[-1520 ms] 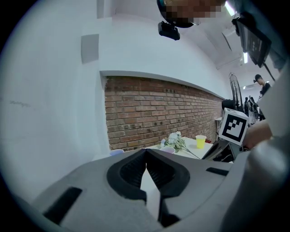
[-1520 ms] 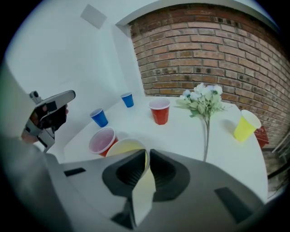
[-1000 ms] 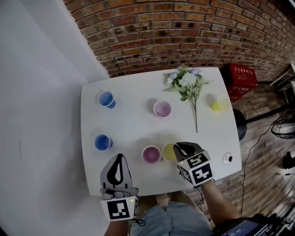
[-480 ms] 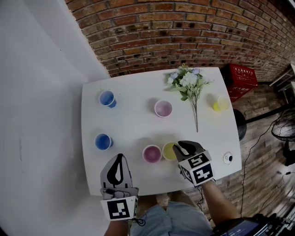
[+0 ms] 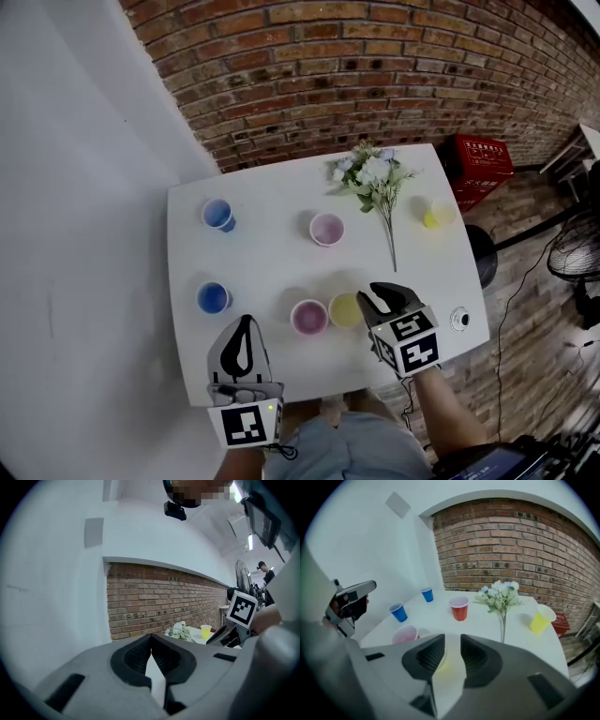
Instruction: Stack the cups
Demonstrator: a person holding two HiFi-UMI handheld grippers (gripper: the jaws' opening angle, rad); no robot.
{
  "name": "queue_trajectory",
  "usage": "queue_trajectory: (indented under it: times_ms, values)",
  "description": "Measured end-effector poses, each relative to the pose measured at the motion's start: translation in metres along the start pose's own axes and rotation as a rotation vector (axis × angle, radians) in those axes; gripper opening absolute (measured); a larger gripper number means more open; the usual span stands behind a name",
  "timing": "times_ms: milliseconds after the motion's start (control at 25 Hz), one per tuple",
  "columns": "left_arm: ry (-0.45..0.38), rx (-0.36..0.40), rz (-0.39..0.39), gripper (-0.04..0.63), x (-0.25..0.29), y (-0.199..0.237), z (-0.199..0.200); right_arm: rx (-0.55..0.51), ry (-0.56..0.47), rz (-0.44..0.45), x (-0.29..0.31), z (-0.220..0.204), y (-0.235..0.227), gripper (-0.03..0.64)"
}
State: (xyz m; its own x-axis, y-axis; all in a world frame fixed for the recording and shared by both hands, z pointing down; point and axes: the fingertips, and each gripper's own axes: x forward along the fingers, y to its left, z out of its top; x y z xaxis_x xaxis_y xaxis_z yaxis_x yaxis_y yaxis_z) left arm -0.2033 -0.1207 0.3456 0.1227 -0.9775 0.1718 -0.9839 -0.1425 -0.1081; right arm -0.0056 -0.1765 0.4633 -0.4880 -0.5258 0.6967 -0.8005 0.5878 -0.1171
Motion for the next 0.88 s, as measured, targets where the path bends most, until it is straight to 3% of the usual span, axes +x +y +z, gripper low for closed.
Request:
queue_trajectory:
  times_ms: [520, 880]
  values:
    - [-0.067, 0.037, -0.169, 0.009, 0.006, -0.016, 0.023, 0.106, -0.094, -0.198, -0.044, 0.004, -0.024, 0.109]
    - [-0.079, 0.078, -0.213, 0.009, 0.029, -0.052, 0.031, 0.115, -0.116, -0.294, -0.07, 0.005, -0.092, 0.105]
